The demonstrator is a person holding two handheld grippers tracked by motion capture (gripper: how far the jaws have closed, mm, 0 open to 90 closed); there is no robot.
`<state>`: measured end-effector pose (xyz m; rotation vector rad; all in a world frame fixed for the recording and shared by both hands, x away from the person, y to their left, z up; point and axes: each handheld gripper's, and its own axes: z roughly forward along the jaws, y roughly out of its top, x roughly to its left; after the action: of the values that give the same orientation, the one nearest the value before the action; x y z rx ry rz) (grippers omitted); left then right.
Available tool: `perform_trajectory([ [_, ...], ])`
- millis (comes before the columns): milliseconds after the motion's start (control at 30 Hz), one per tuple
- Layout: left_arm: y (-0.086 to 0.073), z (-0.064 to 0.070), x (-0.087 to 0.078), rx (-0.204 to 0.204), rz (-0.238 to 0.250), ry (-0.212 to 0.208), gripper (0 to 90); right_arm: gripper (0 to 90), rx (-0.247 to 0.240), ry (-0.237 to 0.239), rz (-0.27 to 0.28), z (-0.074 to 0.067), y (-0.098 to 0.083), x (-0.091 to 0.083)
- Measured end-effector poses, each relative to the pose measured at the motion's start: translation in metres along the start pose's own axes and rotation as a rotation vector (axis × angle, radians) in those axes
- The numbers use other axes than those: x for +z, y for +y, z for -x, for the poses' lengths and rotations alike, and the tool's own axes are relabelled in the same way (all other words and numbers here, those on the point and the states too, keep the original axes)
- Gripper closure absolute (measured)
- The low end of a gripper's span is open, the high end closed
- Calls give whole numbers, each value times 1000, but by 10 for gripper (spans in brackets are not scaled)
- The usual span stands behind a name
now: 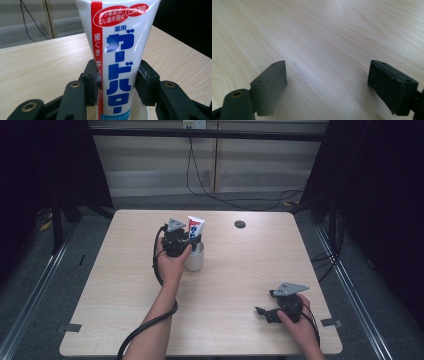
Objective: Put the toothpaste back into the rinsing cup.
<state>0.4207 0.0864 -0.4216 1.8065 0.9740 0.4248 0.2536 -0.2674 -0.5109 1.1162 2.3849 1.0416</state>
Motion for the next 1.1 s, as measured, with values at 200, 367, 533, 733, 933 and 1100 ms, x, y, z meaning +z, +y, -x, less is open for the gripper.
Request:
perform_trajectory([
  [200, -1, 0, -1, -1, 11, -6, 574, 151, 1, -1, 0, 0, 0, 0],
  [367, -2, 0, -1, 1, 5, -6, 571, 151, 1, 0, 0, 0, 0, 0],
  [533, -3, 0, -1, -1, 10, -7, 569, 151, 1, -1, 0, 0, 0, 0],
  [733, -3, 1, -2, 6, 9, -11, 561, 151, 2, -1, 0, 0, 0, 0],
  [933, -4, 0, -5, 2, 16, -13, 557, 151, 1, -1, 1, 0, 0, 0],
  [1100, -8, 0, -4, -4, 11, -4, 555, 151, 1, 0, 0, 0, 0, 0],
])
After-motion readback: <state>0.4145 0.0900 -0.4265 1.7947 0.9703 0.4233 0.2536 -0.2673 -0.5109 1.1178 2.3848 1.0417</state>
